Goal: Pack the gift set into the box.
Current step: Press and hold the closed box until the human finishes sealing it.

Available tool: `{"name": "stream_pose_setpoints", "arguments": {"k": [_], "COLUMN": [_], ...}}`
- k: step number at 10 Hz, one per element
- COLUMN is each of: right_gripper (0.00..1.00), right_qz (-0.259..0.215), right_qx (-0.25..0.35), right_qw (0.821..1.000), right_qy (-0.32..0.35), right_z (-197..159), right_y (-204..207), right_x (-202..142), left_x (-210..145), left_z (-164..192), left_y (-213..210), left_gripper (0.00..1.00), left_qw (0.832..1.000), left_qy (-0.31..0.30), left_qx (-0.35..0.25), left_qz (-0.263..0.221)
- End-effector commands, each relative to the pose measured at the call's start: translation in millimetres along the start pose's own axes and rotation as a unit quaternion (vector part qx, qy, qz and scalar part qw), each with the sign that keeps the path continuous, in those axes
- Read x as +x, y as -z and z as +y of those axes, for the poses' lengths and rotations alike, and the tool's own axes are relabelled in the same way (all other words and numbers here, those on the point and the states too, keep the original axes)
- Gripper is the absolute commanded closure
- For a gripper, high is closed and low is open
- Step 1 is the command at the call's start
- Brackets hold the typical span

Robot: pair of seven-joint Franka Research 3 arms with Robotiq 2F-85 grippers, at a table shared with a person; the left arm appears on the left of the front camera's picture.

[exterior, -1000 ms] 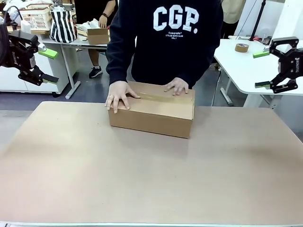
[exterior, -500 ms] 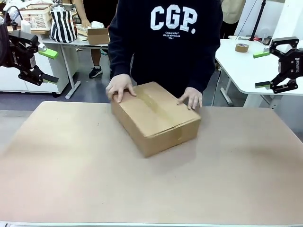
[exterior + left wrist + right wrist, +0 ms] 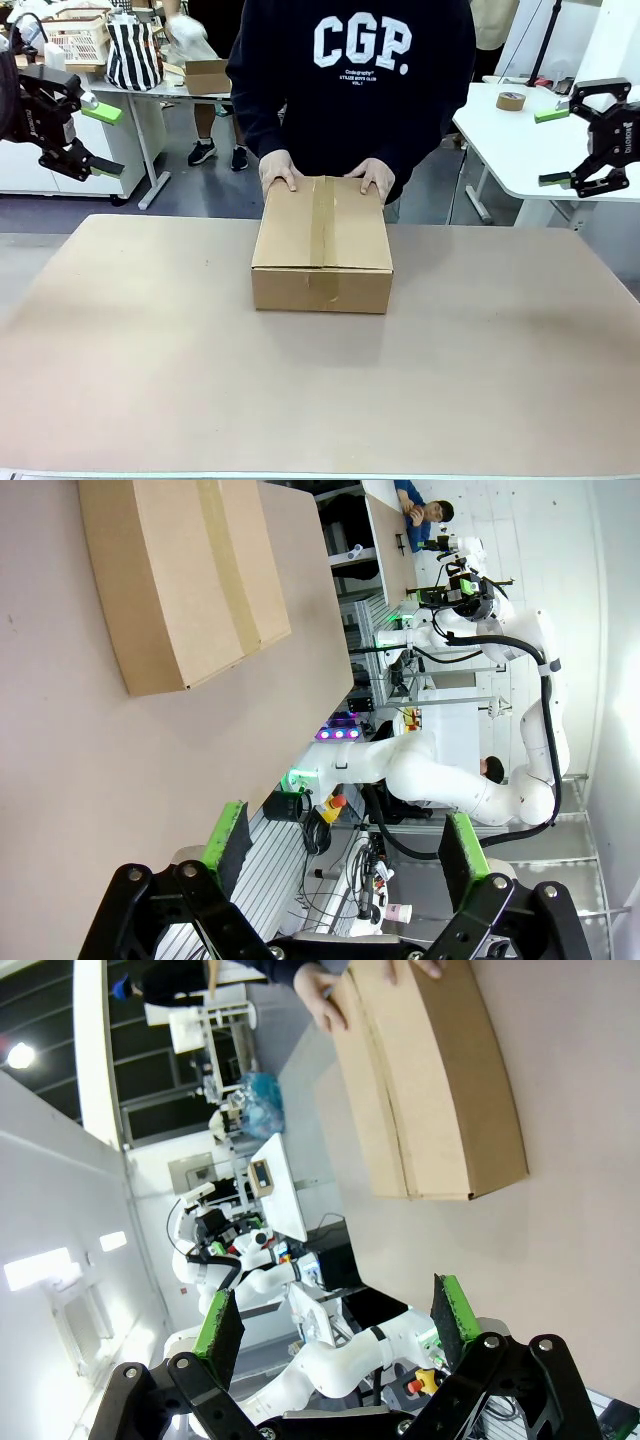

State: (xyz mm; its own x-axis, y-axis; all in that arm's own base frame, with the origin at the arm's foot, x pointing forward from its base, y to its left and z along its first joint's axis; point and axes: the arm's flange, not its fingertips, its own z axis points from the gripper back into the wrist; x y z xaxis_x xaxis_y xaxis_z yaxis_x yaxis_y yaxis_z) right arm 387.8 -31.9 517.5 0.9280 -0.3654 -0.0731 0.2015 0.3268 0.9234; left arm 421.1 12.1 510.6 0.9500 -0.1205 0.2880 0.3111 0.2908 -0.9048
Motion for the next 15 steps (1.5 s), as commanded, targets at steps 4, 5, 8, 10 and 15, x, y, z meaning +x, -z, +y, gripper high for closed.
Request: {"name": "stream_pose_setpoints", "arguments": {"k": [4, 5, 8, 10, 15], "right_gripper": [0.0, 0.0, 0.0, 0.0, 0.0], "right_qz": [0.0, 0.0, 0.0, -0.063, 0.146], "right_qx": [0.012, 0.012, 0.0, 0.003, 0.193], "right_qw": [1.0, 1.0, 1.0, 0.979, 0.766], "right_qy": [-0.009, -0.009, 0.0, -0.192, -0.596], "right_z": [0, 0, 0, 14, 69], "right_y": [1, 1, 0, 28, 104], "right_x": [1, 1, 0, -1, -78], "left_x": [-2, -2, 0, 8, 13], "left_z": [-3, -3, 0, -6, -14], "left_y": [-2, -2, 0, 36, 147], "left_gripper": [0.0, 0.0, 0.0, 0.0, 0.0], "left_qw": [1.0, 1.0, 1.0, 0.97, 0.797], "left_qy": [-0.005, -0.005, 0.0, 0.229, 0.596], "left_qx": [0.001, 0.001, 0.0, 0.052, 0.083], "left_qz": [0.003, 0.003, 0.0, 0.054, -0.052]}}
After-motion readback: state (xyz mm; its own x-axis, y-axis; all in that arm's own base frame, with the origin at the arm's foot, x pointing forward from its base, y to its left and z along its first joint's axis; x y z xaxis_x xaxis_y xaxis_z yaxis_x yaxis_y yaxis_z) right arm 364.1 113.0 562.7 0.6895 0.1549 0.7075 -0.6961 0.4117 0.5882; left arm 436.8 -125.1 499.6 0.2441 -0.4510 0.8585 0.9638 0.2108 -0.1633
